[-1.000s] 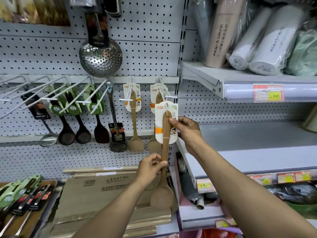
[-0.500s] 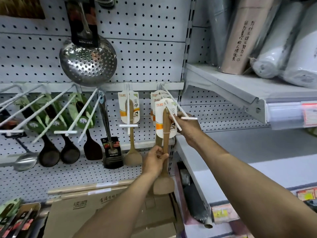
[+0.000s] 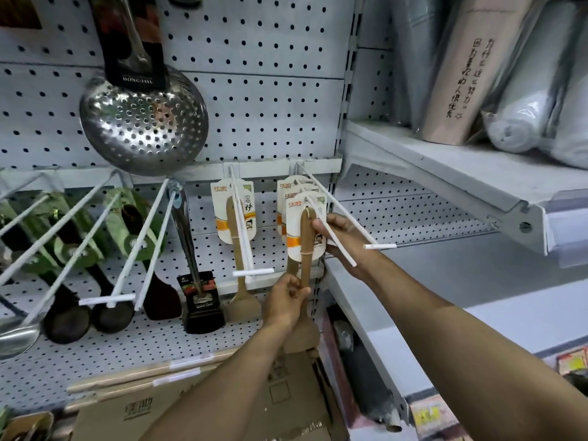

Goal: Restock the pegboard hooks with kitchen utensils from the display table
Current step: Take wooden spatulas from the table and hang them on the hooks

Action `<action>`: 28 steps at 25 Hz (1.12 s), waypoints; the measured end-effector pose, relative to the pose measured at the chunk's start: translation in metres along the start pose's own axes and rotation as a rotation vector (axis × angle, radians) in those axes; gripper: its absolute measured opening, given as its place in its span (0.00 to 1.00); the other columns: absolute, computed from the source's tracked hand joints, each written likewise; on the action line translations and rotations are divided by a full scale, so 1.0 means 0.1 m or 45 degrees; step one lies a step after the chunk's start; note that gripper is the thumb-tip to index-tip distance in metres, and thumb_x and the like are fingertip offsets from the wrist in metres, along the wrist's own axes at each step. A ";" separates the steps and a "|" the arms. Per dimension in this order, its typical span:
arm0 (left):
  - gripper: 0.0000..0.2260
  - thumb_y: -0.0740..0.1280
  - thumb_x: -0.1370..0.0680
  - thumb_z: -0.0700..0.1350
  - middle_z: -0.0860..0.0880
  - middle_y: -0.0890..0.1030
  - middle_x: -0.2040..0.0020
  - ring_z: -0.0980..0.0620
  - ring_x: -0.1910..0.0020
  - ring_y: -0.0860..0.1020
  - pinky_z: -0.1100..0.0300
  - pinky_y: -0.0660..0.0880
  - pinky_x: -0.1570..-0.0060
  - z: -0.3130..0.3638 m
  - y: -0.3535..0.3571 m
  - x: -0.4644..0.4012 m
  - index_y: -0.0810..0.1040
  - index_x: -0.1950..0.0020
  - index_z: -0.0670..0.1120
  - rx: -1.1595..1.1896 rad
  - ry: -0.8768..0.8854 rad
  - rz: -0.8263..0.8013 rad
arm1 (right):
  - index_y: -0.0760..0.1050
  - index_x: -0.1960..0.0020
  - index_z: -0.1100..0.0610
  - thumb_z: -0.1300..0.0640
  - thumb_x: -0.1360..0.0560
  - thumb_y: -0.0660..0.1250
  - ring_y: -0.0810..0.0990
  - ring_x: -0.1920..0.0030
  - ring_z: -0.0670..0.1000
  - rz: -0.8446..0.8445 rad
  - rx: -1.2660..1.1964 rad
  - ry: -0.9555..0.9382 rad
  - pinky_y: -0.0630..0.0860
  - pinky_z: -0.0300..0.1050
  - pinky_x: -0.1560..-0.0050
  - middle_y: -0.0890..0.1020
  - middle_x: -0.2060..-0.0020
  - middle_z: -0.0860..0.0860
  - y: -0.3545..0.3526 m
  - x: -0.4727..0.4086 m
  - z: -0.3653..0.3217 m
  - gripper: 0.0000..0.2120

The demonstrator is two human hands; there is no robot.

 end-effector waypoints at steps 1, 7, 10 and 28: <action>0.11 0.74 0.27 0.45 0.52 0.81 0.64 0.49 0.61 0.79 0.49 0.78 0.52 0.00 0.00 0.01 0.72 0.62 0.52 -0.004 -0.014 -0.012 | 0.85 0.51 0.51 0.50 0.29 0.76 0.78 0.51 0.59 -0.007 -0.001 0.012 0.71 0.57 0.50 0.84 0.51 0.58 0.00 0.03 -0.01 0.09; 0.16 0.73 0.26 0.43 0.52 0.79 0.46 0.50 0.42 0.78 0.56 0.74 0.41 0.22 -0.28 0.45 0.74 0.39 0.47 -0.066 -0.001 -0.012 | 0.74 0.34 0.52 0.53 0.25 0.73 0.79 0.44 0.49 0.046 0.345 0.050 0.75 0.47 0.44 0.81 0.44 0.50 -0.06 0.50 -0.06 0.20; 0.24 0.74 0.27 0.43 0.47 0.76 0.34 0.46 0.37 0.75 0.55 0.73 0.39 0.40 -0.65 0.92 0.71 0.32 0.47 -0.333 0.072 0.026 | 0.68 0.27 0.51 0.48 0.27 0.74 0.73 0.32 0.54 -0.027 0.803 0.026 0.72 0.51 0.34 0.74 0.32 0.53 -0.12 0.90 -0.10 0.32; 0.24 0.68 0.24 0.56 0.49 0.71 0.31 0.46 0.33 0.69 0.50 0.70 0.36 0.60 -3.40 4.39 0.67 0.30 0.53 -1.190 0.426 0.544 | 0.63 0.25 0.48 0.41 0.22 0.63 0.66 0.28 0.55 -0.480 1.841 -0.999 0.69 0.54 0.31 0.70 0.28 0.51 2.09 3.79 -1.03 0.28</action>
Point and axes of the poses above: each hand's wrist, its own x-axis away from the middle knuckle, its own y-axis out of the palm, z = x × y, the point moved 1 cm from there along -x, towards the middle knuckle
